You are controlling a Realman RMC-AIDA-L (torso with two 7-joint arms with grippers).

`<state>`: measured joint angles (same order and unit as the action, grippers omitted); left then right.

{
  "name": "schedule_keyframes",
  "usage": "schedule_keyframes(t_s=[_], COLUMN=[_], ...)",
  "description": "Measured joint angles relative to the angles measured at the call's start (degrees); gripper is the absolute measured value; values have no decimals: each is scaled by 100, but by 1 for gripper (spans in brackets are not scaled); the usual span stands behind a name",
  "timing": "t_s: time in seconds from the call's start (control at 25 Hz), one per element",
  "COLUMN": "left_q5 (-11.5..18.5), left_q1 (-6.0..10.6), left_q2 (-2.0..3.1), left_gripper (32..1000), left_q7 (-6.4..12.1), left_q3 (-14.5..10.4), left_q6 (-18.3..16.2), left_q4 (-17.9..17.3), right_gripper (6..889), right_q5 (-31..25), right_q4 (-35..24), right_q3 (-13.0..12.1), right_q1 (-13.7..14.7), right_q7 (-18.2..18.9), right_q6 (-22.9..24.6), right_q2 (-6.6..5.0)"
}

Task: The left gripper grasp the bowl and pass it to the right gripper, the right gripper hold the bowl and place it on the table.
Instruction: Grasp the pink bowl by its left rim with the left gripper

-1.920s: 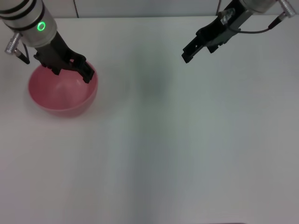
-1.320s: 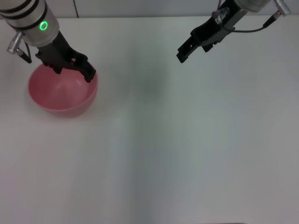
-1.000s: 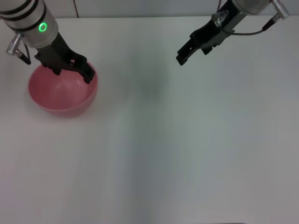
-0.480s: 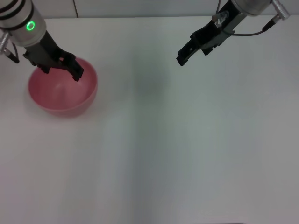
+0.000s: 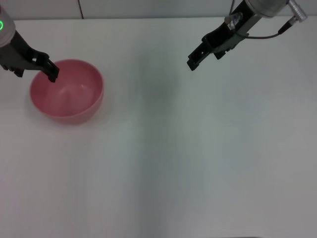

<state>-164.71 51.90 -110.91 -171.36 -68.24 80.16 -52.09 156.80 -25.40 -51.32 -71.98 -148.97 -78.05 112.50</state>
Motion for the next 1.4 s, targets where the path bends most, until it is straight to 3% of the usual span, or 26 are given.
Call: schedule_keyframes(t_s=[0.12, 0.24, 0.48, 0.76, 1.0, 1.4], left_q5=[1, 1, 0, 0, 0, 3], left_q1=[6, 7, 15, 51, 32, 1], left_q2=[53, 70, 78, 94, 90, 31], left_gripper=[840, 839, 838, 837, 836, 835], left_q7=[2, 3, 5, 22, 31, 42], left_q3=[12, 12, 22, 21, 21, 21], left_q6=[-172, -283, -450, -818, -1013, -1276], left_q4=[157, 247, 368, 786, 951, 1209], right_gripper=[859, 859, 859, 859, 860, 860], right_q5=[0, 0, 0, 0, 0, -11], right_q4=[0, 0, 0, 0, 0, 0], right_q3=[2, 3, 12, 22, 34, 34], right_q1=[0, 0, 0, 0, -1, -21], right_q7=[0, 0, 0, 4, 7, 9], right_q6=[0, 0, 0, 4, 15, 43], right_q2=[0, 0, 0, 16, 18, 17])
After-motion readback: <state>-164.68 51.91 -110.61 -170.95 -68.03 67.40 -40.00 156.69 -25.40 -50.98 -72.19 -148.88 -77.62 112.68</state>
